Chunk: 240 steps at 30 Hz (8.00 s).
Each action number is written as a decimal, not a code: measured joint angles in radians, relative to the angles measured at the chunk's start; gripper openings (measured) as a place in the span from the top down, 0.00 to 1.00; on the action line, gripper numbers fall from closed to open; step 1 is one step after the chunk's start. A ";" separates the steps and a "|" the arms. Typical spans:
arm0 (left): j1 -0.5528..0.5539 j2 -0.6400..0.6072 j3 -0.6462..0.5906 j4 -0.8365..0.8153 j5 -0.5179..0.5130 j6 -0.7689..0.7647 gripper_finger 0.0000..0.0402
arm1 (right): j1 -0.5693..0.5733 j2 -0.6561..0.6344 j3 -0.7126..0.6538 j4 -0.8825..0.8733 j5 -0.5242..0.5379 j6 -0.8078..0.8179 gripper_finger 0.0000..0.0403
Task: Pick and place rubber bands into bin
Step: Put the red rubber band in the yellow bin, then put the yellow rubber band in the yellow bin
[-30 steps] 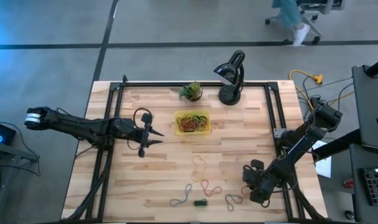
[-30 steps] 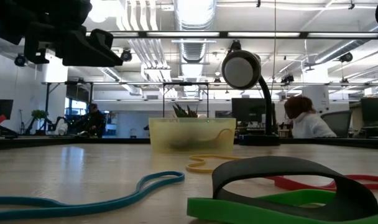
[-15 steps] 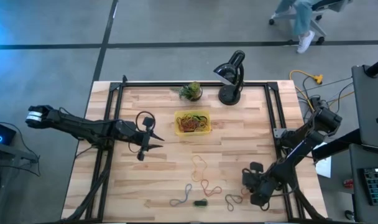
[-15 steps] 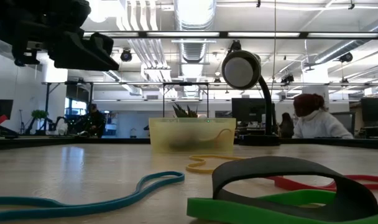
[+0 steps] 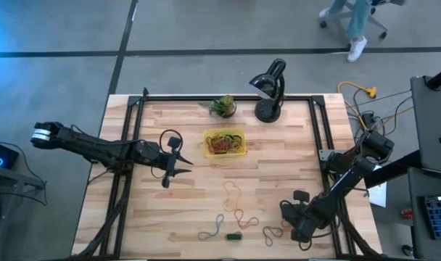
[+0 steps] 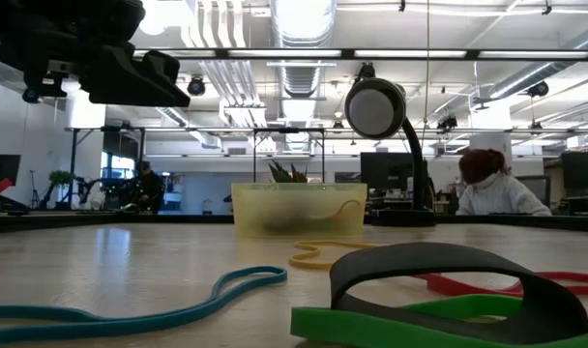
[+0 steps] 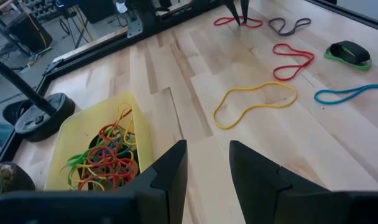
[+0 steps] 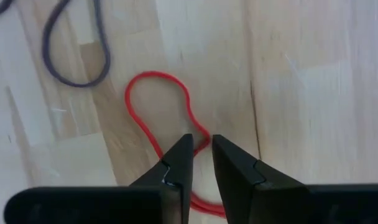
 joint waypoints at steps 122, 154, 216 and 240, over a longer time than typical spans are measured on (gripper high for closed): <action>0.000 0.087 -0.011 0.127 0.000 0.001 0.74 | -1.087 0.282 0.457 0.376 0.189 -1.051 0.95; -0.004 0.268 -0.020 0.242 0.211 0.003 0.74 | -0.819 0.017 0.412 0.090 0.133 -1.083 0.75; -0.049 1.061 0.831 -0.351 0.147 0.422 0.74 | -0.499 -0.275 0.076 0.092 0.222 -0.550 0.88; 0.051 1.131 0.970 -0.665 0.209 0.347 0.74 | -0.499 -0.275 0.076 0.110 0.222 -0.560 0.88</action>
